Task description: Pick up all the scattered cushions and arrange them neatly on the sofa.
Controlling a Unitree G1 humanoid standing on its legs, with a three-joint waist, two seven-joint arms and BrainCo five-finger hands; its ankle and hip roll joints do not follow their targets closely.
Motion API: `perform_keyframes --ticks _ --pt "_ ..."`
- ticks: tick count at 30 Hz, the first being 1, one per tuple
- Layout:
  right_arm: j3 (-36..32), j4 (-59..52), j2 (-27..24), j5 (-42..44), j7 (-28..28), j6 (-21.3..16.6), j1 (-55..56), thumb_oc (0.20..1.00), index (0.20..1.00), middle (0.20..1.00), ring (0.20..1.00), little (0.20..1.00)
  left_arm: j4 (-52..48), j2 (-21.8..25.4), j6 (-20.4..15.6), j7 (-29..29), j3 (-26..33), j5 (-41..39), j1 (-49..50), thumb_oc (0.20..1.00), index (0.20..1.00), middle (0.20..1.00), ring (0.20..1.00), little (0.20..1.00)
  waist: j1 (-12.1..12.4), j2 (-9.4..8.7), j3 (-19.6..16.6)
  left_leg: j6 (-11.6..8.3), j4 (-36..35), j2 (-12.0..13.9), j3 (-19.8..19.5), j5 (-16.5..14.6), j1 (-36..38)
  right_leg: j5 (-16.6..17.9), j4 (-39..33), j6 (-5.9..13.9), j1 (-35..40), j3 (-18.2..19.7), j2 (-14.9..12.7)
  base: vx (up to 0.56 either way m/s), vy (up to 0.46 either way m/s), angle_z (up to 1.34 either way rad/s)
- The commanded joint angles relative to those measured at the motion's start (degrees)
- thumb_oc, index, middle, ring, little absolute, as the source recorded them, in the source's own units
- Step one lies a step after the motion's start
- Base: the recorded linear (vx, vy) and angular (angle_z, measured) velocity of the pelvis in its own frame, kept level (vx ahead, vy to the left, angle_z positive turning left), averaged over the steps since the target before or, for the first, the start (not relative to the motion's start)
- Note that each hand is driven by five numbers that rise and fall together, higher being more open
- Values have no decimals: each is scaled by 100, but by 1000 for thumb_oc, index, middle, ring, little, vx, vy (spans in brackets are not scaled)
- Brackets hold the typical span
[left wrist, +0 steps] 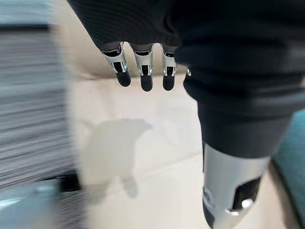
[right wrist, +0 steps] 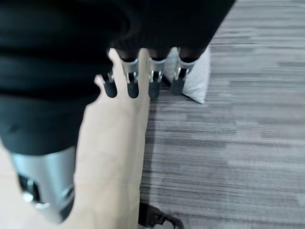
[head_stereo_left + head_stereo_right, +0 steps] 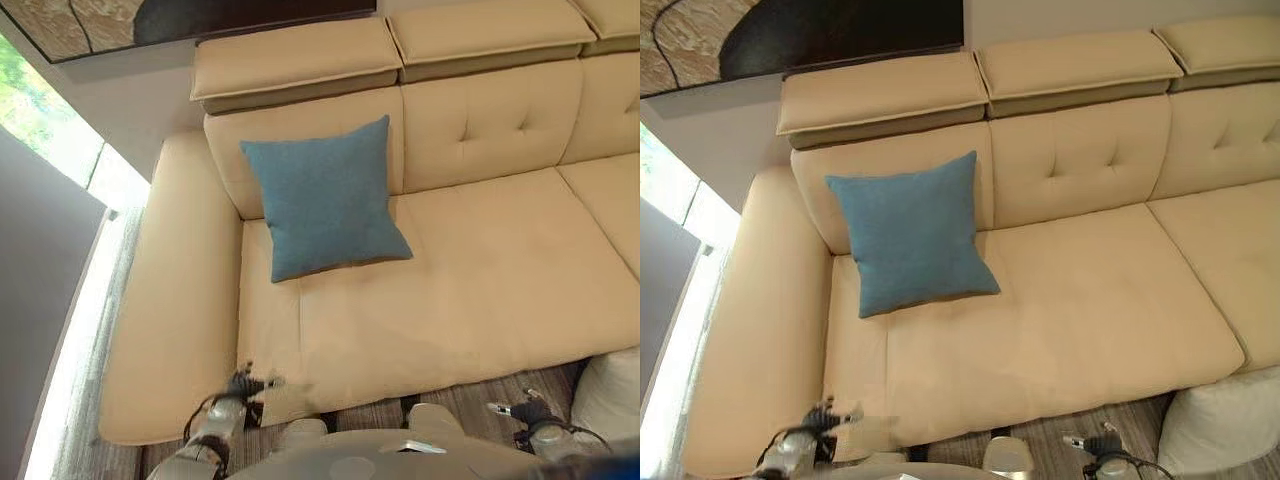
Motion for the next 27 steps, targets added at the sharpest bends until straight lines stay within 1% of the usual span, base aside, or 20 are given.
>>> perform_keyframes --ticks 1,2,3,5,8,9,11,13,14,16,17,18,19,21,22,23,24,25,26,27 --pt "102 101 118 85 -37 73 -368 1000 1000 1000 1000 1000 24 110 -44 34 29 143 169 1000 1000 1000 1000 1000 225 -300 114 97 309 -318 183 -830 249 503 -293 760 -396 -164 -241 -230 165 -81" --pt "185 66 180 2 -17 91 -405 1000 1000 1000 1000 1000 28 128 -50 36 24 196 140 1000 1000 1000 1000 1000 263 -282 192 150 257 -336 313 -784 255 540 -196 820 -538 -260 -357 -351 195 -103" --pt "222 55 198 -20 -10 105 -437 1000 1000 1000 1000 1000 22 175 -43 22 26 199 106 1000 1000 1000 1000 1000 291 -257 272 183 274 -325 371 -735 204 470 0 824 -643 -339 -389 -385 160 -100" --pt "301 70 222 -56 7 101 -427 1000 1000 1000 1000 1000 12 232 -8 5 3 267 109 1000 1000 1000 1000 1000 345 -222 355 254 299 -329 472 -622 92 196 419 700 -571 -592 -399 -306 99 -77" --pt "404 105 244 -116 30 59 -332 1000 1000 1000 1000 1000 47 288 39 -20 -18 402 161 1000 1000 1000 1000 1000 453 -154 316 365 236 -272 616 -446 -7 -312 1207 480 -319 -796 -246 -207 64 -37" --pt "523 293 376 -136 -79 200 -650 1000 1000 1000 1000 1000 96 262 66 -7 -113 456 119 1000 1000 1000 1000 1000 542 -121 268 381 205 -246 638 -424 -12 -515 1368 432 -198 -865 -178 -113 15 -55" --pt "593 313 466 -135 1 217 -788 1000 1000 1000 1000 1000 216 251 102 -10 -108 432 37 1000 1000 1000 1000 1000 683 -115 96 373 143 -205 783 -341 -79 -803 1491 401 127 -985 -93 -80 -28 -54" --pt "624 279 454 -138 -22 226 -871 1000 1000 1000 1000 1000 258 282 86 -21 -108 402 14 1000 1000 1000 1000 1000 835 -244 -23 320 156 -243 1021 -253 -212 -788 950 431 621 -1117 -65 -106 -136 -58" --pt "722 254 526 -155 -95 270 -989 1000 1000 1000 1000 1000 285 230 84 12 -94 406 27 1000 1000 1000 1000 1000 916 -319 -136 251 141 -207 1124 -194 -289 -747 421 453 689 -1014 16 -76 -208 -82" --pt "771 268 548 -150 -113 264 -1049 1000 1000 1000 1000 1000 340 178 82 37 -127 399 -30 1000 1000 1000 1000 1000 889 -342 -110 207 313 -158 1105 -182 -375 -715 81 433 796 -838 147 -84 -220 -69" --pt "784 285 558 -98 -185 281 -1084 1000 1000 1000 1000 1000 342 140 104 68 -163 376 -76 1000 1000 1000 1000 1000 824 -350 -81 115 422 -69 1021 -127 -442 -681 -65 354 847 -747 230 -131 -200 -17" --pt "790 274 568 -67 -203 293 -1110 1000 1000 1000 1000 1000 328 101 102 75 -222 381 -126 1000 1000 1000 1000 1000 806 -350 -54 96 481 -54 946 -117 -466 -668 -67 330 849 -710 245 -243 -198 -4" --pt "851 283 623 -53 -303 303 -1167 1000 1000 1000 1000 1000 288 -70 98 111 -448 320 -295 1000 1000 1000 1000 1000 806 -355 47 34 811 -187 357 -234 -574 -603 -22 243 771 -559 276 -288 -87 -15" --pt "919 242 671 -145 -458 361 -1300 1000 1000 1000 1000 1000 256 -276 100 132 -533 75 -413 1000 1000 1000 1000 1000 813 -321 41 31 1270 -510 -535 -667 -373 -456 82 194 517 -179 264 -350 121 -116" --pt "998 197 750 -227 -501 416 -1332 1000 1000 1000 1000 1000 248 -439 74 198 -633 -27 -414 1000 1000 1000 1000 1000 715 -141 -24 62 1191 -552 -881 -796 -58 -299 201 284 236 181 287 -301 304 -191" --pt "1032 185 795 -261 -521 450 -1360 1000 1000 1000 1000 1000 263 -476 94 216 -660 -16 -433 1000 1000 1000 1000 1000 664 -83 -33 83 1066 -533 -810 -844 1 -236 261 311 95 250 258 -325 394 -190" --pt "1051 175 910 -320 -545 502 -1403 1000 1000 1000 1000 1000 300 -558 106 236 -778 28 -511 1000 1000 1000 1000 1000 534 1 -29 172 859 -550 -706 -859 67 -66 321 403 -171 360 165 -347 370 -156" --pt "1071 154 1076 -313 -629 510 -1437 1000 1000 1000 1000 1000 300 -651 95 314 -869 56 -564 1000 1000 1000 1000 1000 472 40 18 243 711 -627 -605 -823 78 139 290 523 -358 449 74 -351 357 -109" --pt "1112 143 1167 -333 -662 510 -1453 1000 1000 1000 1000 1000 301 -681 76 340 -909 55 -579 1000 1000 1000 1000 1000 477 60 49 280 614 -648 -497 -786 79 213 252 585 -429 473 28 -560 324 -133" --pt "1319 58 1462 -348 -756 538 -1500 1000 1000 1000 1000 1000 276 -713 52 461 -996 -33 -655 1000 1000 1000 1000 1000 565 179 258 367 553 -612 -118 -625 -89 236 365 636 -709 -51 -148 -494 221 -156"
